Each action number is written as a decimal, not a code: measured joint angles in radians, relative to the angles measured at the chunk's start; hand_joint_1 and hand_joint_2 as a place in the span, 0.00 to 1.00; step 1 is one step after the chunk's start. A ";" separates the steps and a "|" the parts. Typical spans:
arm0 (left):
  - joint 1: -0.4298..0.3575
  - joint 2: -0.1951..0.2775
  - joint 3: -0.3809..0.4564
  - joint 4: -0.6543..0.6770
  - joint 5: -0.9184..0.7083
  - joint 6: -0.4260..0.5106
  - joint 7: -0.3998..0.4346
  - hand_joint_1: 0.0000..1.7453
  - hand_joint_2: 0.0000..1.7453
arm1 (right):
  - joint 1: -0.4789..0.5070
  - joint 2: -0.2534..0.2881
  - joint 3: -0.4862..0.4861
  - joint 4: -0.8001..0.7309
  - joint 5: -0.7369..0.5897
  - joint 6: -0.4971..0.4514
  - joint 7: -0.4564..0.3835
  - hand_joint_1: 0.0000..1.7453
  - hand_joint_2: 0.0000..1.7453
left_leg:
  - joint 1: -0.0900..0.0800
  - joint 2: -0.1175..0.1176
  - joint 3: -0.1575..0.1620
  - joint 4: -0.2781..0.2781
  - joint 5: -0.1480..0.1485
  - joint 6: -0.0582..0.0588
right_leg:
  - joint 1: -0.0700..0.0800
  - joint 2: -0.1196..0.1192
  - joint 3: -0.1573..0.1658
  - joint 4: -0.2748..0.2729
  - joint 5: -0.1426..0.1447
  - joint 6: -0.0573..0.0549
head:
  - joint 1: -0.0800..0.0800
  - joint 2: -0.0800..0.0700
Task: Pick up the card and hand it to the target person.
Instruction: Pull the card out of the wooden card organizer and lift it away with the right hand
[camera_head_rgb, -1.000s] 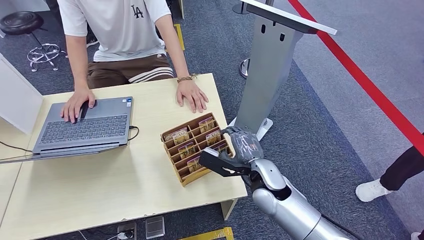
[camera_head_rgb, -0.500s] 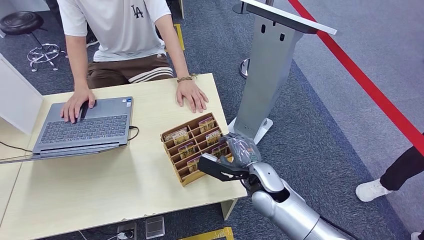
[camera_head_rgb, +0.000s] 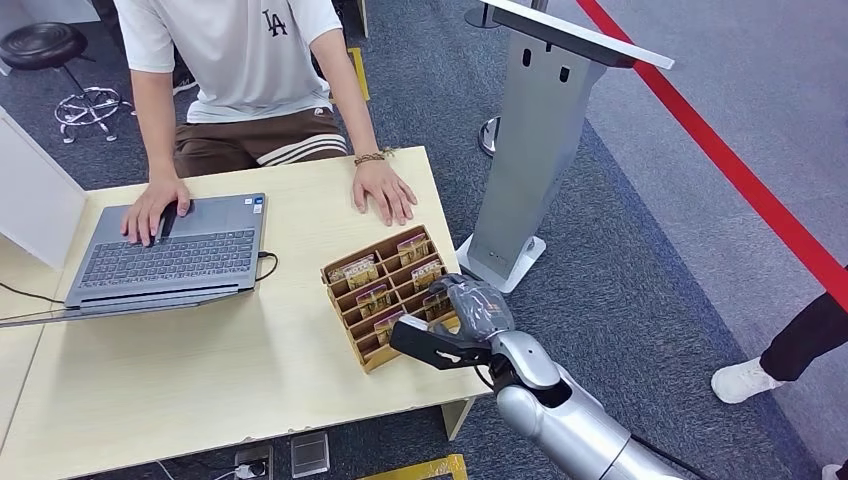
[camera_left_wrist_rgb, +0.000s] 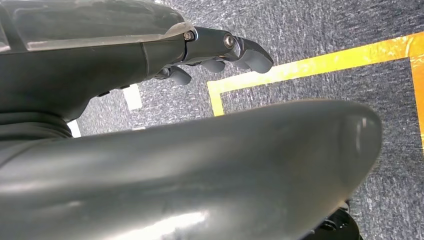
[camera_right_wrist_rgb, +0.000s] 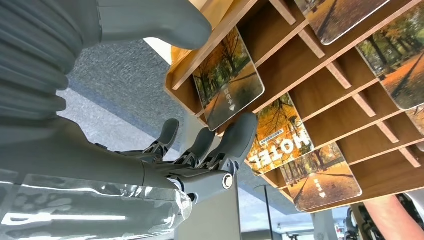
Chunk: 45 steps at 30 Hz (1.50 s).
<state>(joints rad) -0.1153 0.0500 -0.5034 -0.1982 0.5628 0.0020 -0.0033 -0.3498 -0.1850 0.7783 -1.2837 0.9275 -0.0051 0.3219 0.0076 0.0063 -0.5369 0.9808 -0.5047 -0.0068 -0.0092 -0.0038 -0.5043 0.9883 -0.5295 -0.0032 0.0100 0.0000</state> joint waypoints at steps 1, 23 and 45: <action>0.000 0.000 0.000 0.000 0.002 0.000 0.000 0.00 0.00 | 0.000 0.001 0.001 0.002 -0.001 0.000 0.000 0.33 1.00 | 0.000 0.000 0.000 0.000 0.000 0.000 | 0.000 0.000 0.000 0.000 0.000 0.000 | 0.000 0.000; 0.002 0.000 -0.009 0.000 0.013 0.000 -0.007 0.00 0.00 | -0.012 0.005 0.007 0.005 -0.009 -0.002 0.000 0.59 1.00 | 0.000 0.000 0.000 0.000 0.000 0.000 | 0.000 0.000 0.000 0.000 0.000 0.000 | 0.000 0.000; 0.000 0.003 -0.015 0.000 0.017 -0.016 -0.016 0.00 0.50 | -0.013 0.006 0.007 0.004 -0.024 -0.012 -0.003 0.78 1.00 | 0.000 0.000 0.000 0.000 0.000 0.000 | 0.000 0.000 0.000 0.000 0.000 0.000 | 0.001 0.000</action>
<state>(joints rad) -0.1150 0.0530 -0.5185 -0.1984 0.5796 -0.0142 -0.0189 -0.3632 -0.1793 0.7856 -1.2798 0.9031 -0.0173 0.3187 0.0076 0.0063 -0.5366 0.9809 -0.5047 -0.0068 -0.0093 -0.0038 -0.5041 0.9883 -0.5295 -0.0032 0.0107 0.0000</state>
